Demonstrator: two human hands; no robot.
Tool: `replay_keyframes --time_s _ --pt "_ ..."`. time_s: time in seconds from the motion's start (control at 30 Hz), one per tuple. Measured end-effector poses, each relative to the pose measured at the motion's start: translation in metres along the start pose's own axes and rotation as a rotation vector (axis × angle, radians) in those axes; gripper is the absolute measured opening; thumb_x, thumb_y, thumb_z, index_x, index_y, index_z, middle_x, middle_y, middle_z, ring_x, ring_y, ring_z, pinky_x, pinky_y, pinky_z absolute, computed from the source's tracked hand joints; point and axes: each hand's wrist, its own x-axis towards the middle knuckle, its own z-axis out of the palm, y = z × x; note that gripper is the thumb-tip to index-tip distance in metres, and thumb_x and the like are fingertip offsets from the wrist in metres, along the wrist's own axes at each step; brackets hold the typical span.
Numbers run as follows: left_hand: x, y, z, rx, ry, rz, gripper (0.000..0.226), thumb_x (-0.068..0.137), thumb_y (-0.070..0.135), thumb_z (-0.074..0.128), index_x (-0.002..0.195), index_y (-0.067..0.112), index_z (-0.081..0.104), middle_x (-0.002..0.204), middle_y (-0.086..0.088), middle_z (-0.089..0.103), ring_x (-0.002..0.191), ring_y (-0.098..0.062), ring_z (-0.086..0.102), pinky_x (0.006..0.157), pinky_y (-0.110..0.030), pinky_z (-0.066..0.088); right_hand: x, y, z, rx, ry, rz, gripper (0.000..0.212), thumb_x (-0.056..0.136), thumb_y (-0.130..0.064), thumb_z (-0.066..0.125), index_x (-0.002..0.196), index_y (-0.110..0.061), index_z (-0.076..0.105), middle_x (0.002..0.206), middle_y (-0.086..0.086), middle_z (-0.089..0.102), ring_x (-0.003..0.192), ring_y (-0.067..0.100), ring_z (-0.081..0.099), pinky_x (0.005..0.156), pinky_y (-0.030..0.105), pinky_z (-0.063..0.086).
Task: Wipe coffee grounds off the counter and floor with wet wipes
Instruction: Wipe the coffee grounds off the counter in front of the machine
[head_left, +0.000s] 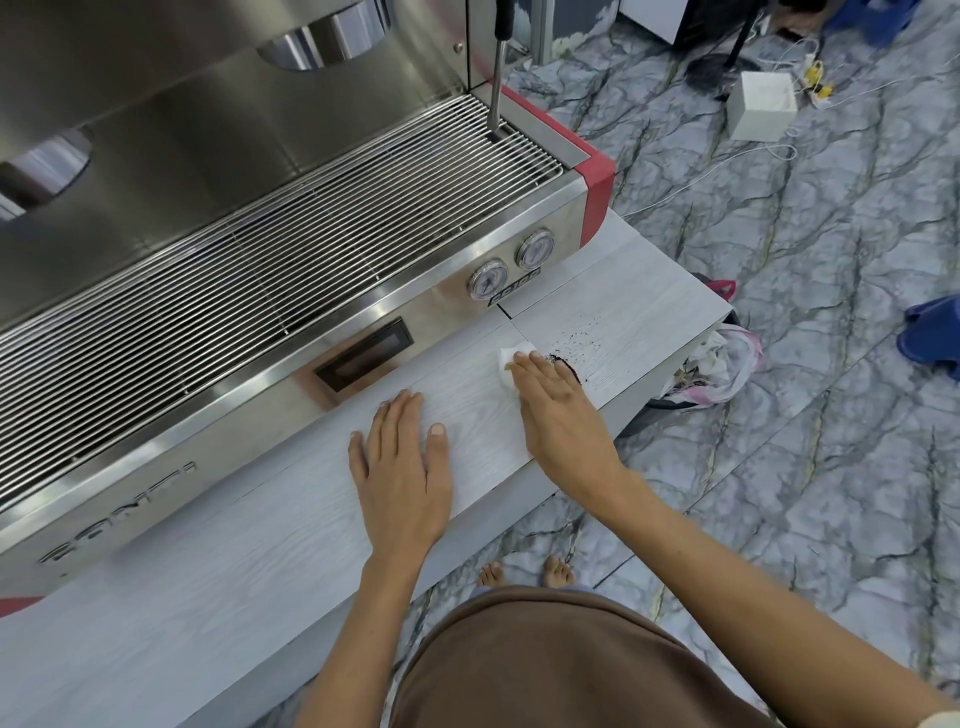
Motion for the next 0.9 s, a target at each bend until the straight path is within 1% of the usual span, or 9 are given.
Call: replay_keyframes --time_s 0.13,0.23,0.33,0.5,0.6,0.7,0.9 --pt "0.000 0.000 0.000 -0.005 0.004 -0.003 0.058 0.102 0.050 0.019 0.153 0.028 0.036 0.161 0.011 0.034 0.151 -0.005 0.020 0.126 -0.042 0.002 -0.023 -0.019 0.007 0.015 -0.021 -0.104 0.045 0.090 0.007 0.051 0.134 0.001 0.048 0.141 0.017 0.048 0.136 0.031 0.039 0.115 0.048 0.027" --pt "0.000 0.000 0.000 -0.005 -0.001 -0.007 0.058 0.102 0.049 0.019 0.153 0.027 0.036 0.161 0.011 0.034 0.151 -0.006 0.020 0.126 -0.043 0.002 -0.032 -0.030 0.018 0.004 -0.067 -0.147 0.048 0.088 0.005 0.054 0.135 -0.001 0.048 0.143 0.016 0.046 0.137 0.030 0.037 0.114 0.048 0.029" --pt "-0.001 0.001 0.000 -0.012 -0.001 -0.005 0.059 0.102 0.049 0.020 0.153 0.026 0.036 0.161 0.010 0.035 0.151 -0.006 0.020 0.126 -0.043 0.003 -0.028 -0.033 0.025 -0.012 -0.065 -0.148 0.047 0.090 0.000 0.052 0.137 -0.001 0.045 0.146 0.016 0.042 0.139 0.030 0.034 0.117 0.045 0.022" --pt "0.000 0.001 -0.001 0.002 -0.006 0.005 0.058 0.102 0.048 0.021 0.153 0.025 0.038 0.161 0.009 0.035 0.151 -0.008 0.022 0.126 -0.044 0.004 -0.014 -0.027 0.028 -0.043 -0.103 -0.105 0.049 0.099 -0.007 0.034 0.147 -0.004 0.026 0.157 0.013 0.020 0.147 0.024 0.012 0.121 0.036 0.004" --pt "0.000 0.000 -0.001 -0.004 -0.006 0.014 0.058 0.102 0.049 0.020 0.153 0.027 0.037 0.161 0.009 0.035 0.151 -0.007 0.022 0.126 -0.043 0.003 -0.008 -0.018 0.024 -0.066 -0.093 -0.074 0.051 0.100 -0.008 0.031 0.149 -0.005 0.019 0.158 0.011 0.014 0.147 0.023 0.006 0.121 0.036 0.001" --pt "0.000 -0.001 -0.001 -0.009 0.000 0.020 0.058 0.102 0.050 0.020 0.152 0.028 0.038 0.160 0.009 0.036 0.151 -0.007 0.022 0.126 -0.042 0.002 -0.006 -0.010 0.020 -0.065 -0.075 -0.041 0.050 0.101 -0.010 0.031 0.149 -0.005 0.019 0.158 0.011 0.015 0.147 0.022 0.007 0.122 0.036 0.002" --pt "0.000 -0.002 -0.001 -0.010 -0.004 0.019 0.059 0.102 0.051 0.019 0.152 0.028 0.038 0.160 0.010 0.035 0.151 -0.007 0.021 0.125 -0.040 0.001 -0.005 0.003 0.015 -0.057 -0.052 0.005 0.046 0.100 -0.010 0.037 0.146 -0.004 0.030 0.155 0.012 0.025 0.146 0.024 0.017 0.121 0.039 0.010"
